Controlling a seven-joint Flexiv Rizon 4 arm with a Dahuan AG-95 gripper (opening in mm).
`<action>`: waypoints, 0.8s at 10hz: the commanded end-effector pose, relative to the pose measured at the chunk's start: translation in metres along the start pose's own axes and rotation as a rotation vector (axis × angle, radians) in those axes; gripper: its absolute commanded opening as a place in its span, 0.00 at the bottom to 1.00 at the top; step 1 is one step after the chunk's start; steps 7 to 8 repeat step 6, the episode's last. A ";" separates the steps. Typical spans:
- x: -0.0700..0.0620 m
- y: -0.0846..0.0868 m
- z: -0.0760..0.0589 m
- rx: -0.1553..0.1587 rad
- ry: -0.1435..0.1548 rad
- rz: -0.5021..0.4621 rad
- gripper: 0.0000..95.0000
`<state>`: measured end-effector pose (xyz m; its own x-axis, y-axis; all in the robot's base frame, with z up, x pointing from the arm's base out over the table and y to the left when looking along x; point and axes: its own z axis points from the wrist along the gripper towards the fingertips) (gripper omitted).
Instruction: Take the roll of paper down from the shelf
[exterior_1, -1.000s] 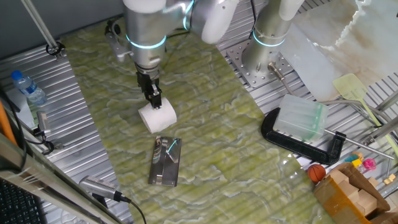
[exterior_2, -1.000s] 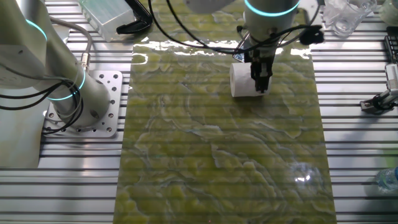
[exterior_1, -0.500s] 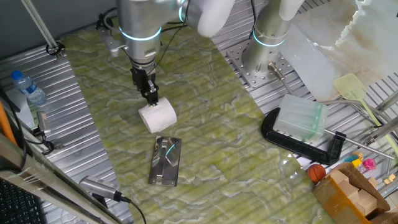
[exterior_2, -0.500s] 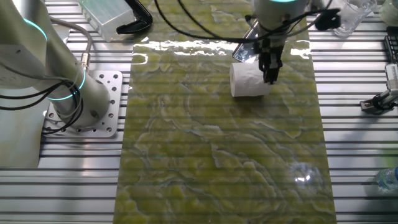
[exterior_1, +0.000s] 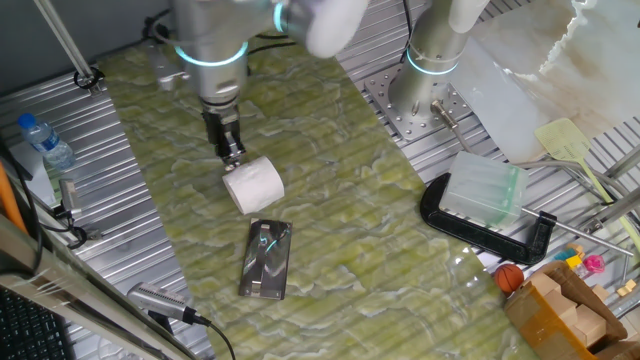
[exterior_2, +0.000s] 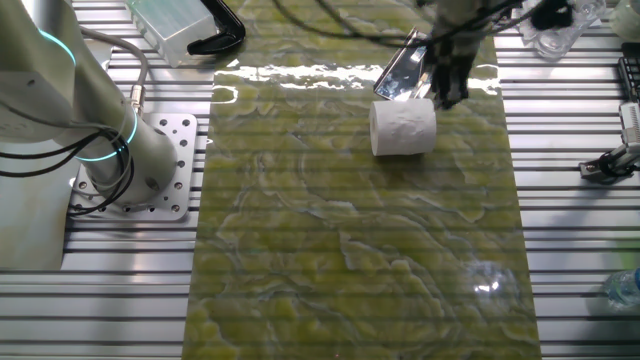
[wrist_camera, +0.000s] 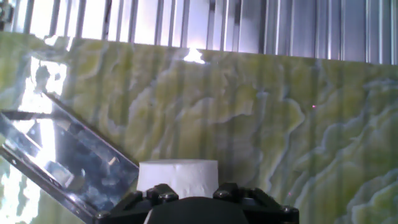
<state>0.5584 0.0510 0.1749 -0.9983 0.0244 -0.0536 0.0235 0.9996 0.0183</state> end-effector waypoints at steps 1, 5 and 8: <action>-0.003 0.004 -0.011 0.016 0.037 0.013 0.00; -0.004 0.005 -0.011 0.012 0.035 0.044 0.00; -0.004 0.005 -0.011 0.012 0.035 0.047 0.00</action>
